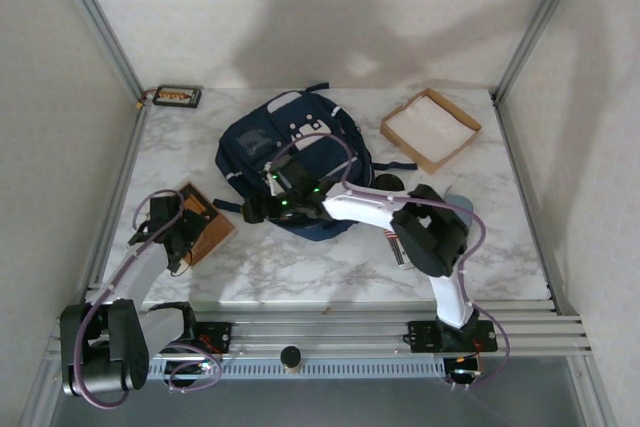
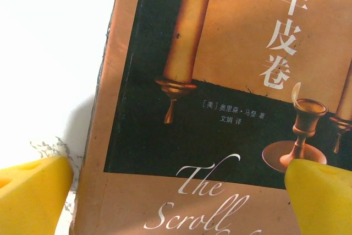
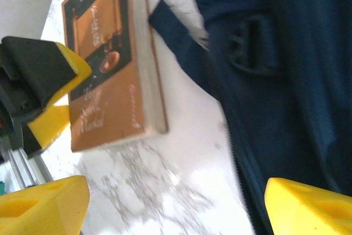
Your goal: Pack books, pencil case, and school supplies into a backpack
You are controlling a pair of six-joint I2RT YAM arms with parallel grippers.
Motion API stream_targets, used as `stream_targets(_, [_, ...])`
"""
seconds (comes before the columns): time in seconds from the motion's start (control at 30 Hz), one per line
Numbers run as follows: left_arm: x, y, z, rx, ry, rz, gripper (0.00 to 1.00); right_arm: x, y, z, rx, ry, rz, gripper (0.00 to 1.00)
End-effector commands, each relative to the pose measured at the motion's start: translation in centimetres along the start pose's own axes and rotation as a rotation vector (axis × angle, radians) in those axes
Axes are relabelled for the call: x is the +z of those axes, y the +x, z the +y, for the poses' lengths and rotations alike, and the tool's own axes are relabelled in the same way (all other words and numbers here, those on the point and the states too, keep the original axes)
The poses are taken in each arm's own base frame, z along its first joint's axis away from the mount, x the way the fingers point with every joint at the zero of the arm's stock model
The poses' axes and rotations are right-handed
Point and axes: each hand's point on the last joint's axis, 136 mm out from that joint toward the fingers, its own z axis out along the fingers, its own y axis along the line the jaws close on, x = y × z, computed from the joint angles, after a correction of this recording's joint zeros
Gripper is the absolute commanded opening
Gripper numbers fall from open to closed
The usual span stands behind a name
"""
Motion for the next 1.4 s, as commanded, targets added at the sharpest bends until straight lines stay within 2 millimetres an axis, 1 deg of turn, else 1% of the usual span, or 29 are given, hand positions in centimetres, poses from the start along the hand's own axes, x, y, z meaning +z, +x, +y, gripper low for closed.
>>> stream_targets(0.0, [-0.2, 1.2, 1.8, -0.016, -0.054, 0.033, 0.99, 2.0, -0.8, 3.1, -0.037, -0.048, 0.002, 0.83])
stream_targets(0.03, [-0.2, 1.2, 2.0, -0.019, -0.059, 0.026, 0.99, 2.7, -0.8, 3.5, -0.047, -0.047, 0.003, 0.83])
stream_targets(0.1, [-0.1, 1.3, 2.3, -0.022, -0.068, 0.026, 0.97, 4.2, -1.0, 3.6, -0.039, -0.049, 0.003, 0.78])
stream_targets(0.2, [-0.3, 1.1, 2.3, -0.027, -0.070, 0.012, 0.94, 6.4, -1.4, 2.8, -0.044, -0.003, 0.000, 0.76])
stream_targets(0.3, [-0.3, 1.1, 2.1, -0.038, -0.050, 0.013, 0.90, 7.8, -1.5, 3.0, -0.061, -0.007, 0.004, 0.71])
stream_targets(0.37, [-0.3, 1.1, 2.0, -0.038, -0.053, 0.017, 0.87, 8.8, -1.1, 3.0, -0.082, 0.003, 0.020, 0.69])
stream_targets(0.5, [-0.2, 1.1, 2.0, -0.036, -0.052, 0.013, 0.84, 10.0, -0.6, 2.9, -0.095, 0.001, 0.051, 0.60])
stream_targets(0.7, [0.0, 1.5, 2.2, -0.043, -0.044, 0.022, 0.80, 11.4, 0.4, 2.8, -0.106, -0.005, 0.104, 0.52])
stream_targets(0.77, [0.1, 1.6, 2.2, -0.042, -0.041, 0.029, 0.78, 11.5, 0.7, 3.5, -0.116, -0.031, 0.118, 0.45])
stream_targets(0.87, [0.0, 1.5, 2.2, -0.035, -0.042, 0.025, 0.77, 11.1, 0.8, 4.8, -0.134, -0.053, 0.127, 0.40])
stream_targets(0.93, [0.0, 1.5, 2.3, -0.035, -0.046, 0.022, 0.77, 10.4, 0.3, 5.4, -0.143, -0.055, 0.110, 0.32])
stream_targets(1.03, [0.0, 1.7, 2.2, -0.037, -0.040, 0.030, 0.76, 9.3, -0.5, 6.6, -0.156, -0.079, 0.086, 0.24])
stream_targets(1.13, [-0.3, 1.4, 2.3, -0.036, -0.043, 0.017, 0.76, 8.4, -0.7, 7.8, -0.162, -0.123, 0.076, 0.11])
stream_targets(1.2, [-0.6, 1.2, 2.4, -0.044, -0.049, 0.004, 0.77, 7.7, -0.9, 8.5, -0.170, -0.137, 0.069, 0.07])
stream_targets(1.27, [-0.9, 1.0, 2.2, -0.053, -0.033, -0.009, 0.79, 7.2, -1.1, 9.1, -0.174, -0.160, 0.062, 0.00])
stream_targets(1.37, [-1.4, 0.5, 1.8, -0.060, -0.033, -0.022, 0.80, 6.4, -1.5, 10.3, -0.176, -0.196, 0.054, 0.00])
